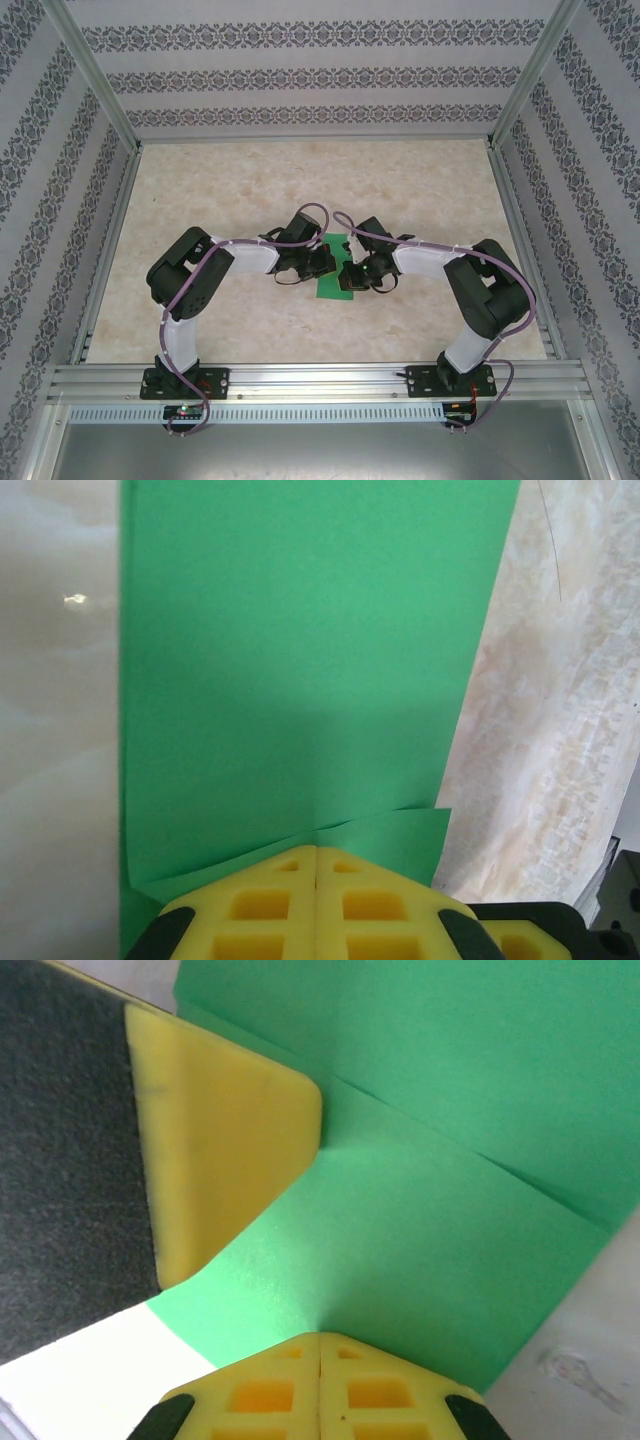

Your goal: Fold a paper plane with a square sheet of paper (pick it up from the middle)

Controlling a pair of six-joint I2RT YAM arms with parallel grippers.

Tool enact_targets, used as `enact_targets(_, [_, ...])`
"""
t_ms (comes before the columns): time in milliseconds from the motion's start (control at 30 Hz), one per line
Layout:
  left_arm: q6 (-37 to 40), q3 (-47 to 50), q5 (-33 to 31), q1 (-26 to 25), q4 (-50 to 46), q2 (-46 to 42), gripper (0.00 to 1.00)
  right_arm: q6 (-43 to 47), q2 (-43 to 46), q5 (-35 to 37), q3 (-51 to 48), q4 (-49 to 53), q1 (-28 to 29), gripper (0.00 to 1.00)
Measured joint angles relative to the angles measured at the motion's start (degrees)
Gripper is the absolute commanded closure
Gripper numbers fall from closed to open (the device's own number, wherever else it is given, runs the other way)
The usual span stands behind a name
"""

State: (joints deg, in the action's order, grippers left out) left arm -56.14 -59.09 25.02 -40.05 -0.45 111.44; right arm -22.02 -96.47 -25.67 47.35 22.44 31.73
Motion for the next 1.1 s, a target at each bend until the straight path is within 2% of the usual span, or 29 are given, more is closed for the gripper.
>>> enact_targets(300, [0.1,-0.1,-0.2,-0.1,-0.1,0.0,0.96,0.7,6.4,-0.9,2.1,4.9,0.8,0.91])
enact_targets(533, [0.2,-0.2,-0.2,-0.2,-0.4,0.0,0.96,0.3,4.9,-1.7,2.9,3.9,2.6,0.91])
enact_targets(767, [0.2,-0.2,-0.2,-0.2,-0.4,0.0,0.97,-1.2,1.3,-2.2,-2.0,1.9,-0.5,0.91])
enact_targets(1100, [0.4,-0.6,-0.2,-0.2,-1.0,0.2,0.98,-2.5,3.1,-3.4,-4.8,-1.5,-1.1,0.90])
